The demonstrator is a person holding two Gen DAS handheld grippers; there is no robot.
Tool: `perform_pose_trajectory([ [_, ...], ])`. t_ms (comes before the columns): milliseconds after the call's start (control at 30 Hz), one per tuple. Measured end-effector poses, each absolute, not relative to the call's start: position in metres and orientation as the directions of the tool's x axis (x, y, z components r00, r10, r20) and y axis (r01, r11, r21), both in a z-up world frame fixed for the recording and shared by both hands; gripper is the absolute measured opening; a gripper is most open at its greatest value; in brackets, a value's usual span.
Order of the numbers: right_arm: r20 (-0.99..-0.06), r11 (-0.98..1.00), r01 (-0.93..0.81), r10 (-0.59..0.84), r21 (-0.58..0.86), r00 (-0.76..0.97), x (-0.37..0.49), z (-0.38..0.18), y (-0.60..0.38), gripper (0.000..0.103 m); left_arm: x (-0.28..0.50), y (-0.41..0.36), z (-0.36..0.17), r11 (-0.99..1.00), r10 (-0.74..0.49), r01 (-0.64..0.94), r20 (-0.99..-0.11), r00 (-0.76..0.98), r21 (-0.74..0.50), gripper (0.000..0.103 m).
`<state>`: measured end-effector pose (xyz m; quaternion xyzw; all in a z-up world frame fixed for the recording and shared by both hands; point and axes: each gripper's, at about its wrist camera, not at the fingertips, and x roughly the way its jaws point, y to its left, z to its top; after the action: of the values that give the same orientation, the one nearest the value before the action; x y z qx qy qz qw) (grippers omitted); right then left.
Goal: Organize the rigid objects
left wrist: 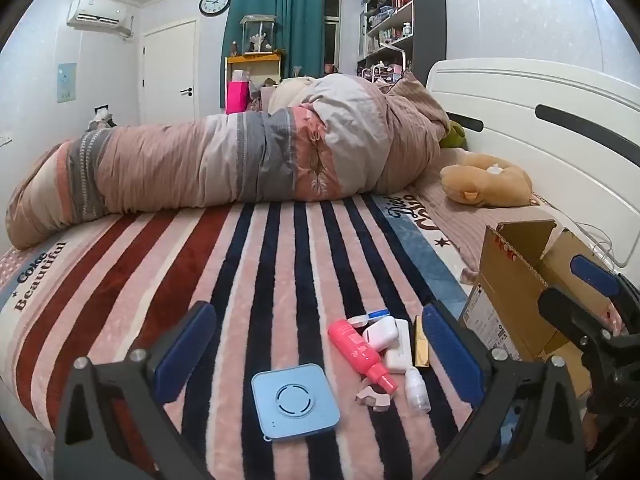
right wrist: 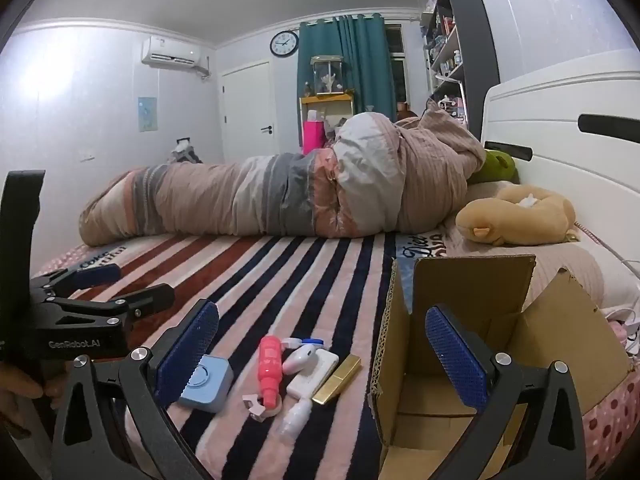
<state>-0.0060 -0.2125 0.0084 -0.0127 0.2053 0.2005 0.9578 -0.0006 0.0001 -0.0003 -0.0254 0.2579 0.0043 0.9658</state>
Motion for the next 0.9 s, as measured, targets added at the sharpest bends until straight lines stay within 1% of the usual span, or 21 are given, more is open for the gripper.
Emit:
perform_pose_trajectory([
  [100, -0.391, 0.92, -0.39, 0.371, 0.032, 0.842, -0.0087, 0.0082, -0.2128, 0.103, -0.0054, 0.0009, 0.0036, 0.998, -0.013, -0.017, -0.495, 0.869, -0.055, 0.102],
  [467, -0.375, 0.92, -0.39, 0.376, 0.041, 0.847, -0.0143, 0.0073, -0.2146, 0.103, 0.0, -0.0013, -0.0025, 0.998, -0.007, -0.024, -0.519, 0.855, -0.052, 0.103],
  [900, -0.375, 0.908, -0.414, 0.404, 0.058, 0.834, -0.0108, 0.0013, -0.211, 0.103, 0.0, -0.0018, -0.0022, 0.998, -0.006, -0.026, -0.52, 0.854, -0.053, 0.103],
])
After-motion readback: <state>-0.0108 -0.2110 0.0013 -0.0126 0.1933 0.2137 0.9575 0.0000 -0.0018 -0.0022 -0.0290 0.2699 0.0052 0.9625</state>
